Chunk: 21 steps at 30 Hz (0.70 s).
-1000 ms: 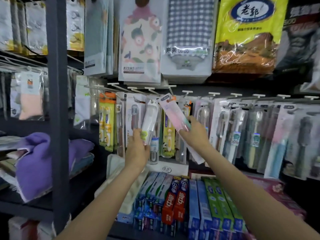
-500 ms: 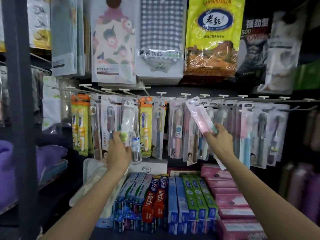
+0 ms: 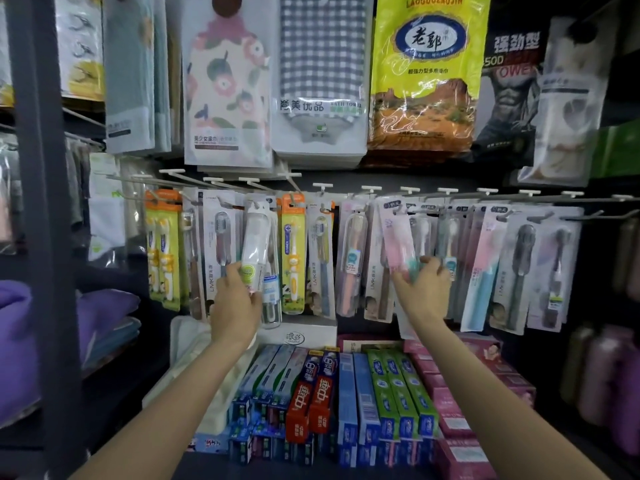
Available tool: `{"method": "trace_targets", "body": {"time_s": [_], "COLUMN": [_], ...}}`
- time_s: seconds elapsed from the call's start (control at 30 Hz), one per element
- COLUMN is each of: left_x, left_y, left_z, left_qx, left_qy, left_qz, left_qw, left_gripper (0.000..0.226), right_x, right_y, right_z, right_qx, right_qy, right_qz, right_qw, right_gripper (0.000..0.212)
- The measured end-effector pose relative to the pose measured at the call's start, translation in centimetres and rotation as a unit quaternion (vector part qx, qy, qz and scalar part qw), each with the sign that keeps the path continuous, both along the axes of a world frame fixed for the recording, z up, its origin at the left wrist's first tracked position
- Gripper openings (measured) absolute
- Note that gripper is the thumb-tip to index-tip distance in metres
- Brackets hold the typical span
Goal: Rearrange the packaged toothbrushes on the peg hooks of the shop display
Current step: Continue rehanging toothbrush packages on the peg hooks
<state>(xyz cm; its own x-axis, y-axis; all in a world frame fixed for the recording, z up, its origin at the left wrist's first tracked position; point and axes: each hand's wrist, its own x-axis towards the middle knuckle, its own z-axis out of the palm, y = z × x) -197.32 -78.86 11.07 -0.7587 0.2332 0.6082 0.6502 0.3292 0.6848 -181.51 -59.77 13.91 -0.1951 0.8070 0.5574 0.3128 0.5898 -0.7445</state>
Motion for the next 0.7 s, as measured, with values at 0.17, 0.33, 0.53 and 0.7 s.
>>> {"method": "trace_targets", "body": {"time_s": [0.17, 0.33, 0.53, 0.7], "left_x": [-0.6, -1.7, -2.5, -2.2], "left_y": [-0.4, -1.7, -3.0, -2.4], "left_z": [-0.3, -0.2, -0.1, -0.4], "left_qx": [-0.006, -0.03, -0.048, -0.037], "left_qy": [0.015, 0.044, 0.071, 0.076], "left_qz": [-0.001, 0.009, 0.009, -0.011], "left_qw": [1.0, 0.999, 0.996, 0.996], "left_gripper": [0.056, 0.054, 0.055, 0.058], "right_x": [-4.3, -11.3, -13.4, -10.0], "right_y": [-4.7, -7.3, -7.8, -7.1], "right_z": [0.1, -1.0, -1.5, 0.5], "right_qx": [0.112, 0.009, 0.029, -0.008], "right_qy": [-0.008, -0.107, -0.069, -0.019], "right_qz": [0.183, 0.199, 0.17, 0.227], "right_qw": [0.977, 0.974, 0.983, 0.974], "right_gripper": [0.02, 0.047, 0.02, 0.026]}}
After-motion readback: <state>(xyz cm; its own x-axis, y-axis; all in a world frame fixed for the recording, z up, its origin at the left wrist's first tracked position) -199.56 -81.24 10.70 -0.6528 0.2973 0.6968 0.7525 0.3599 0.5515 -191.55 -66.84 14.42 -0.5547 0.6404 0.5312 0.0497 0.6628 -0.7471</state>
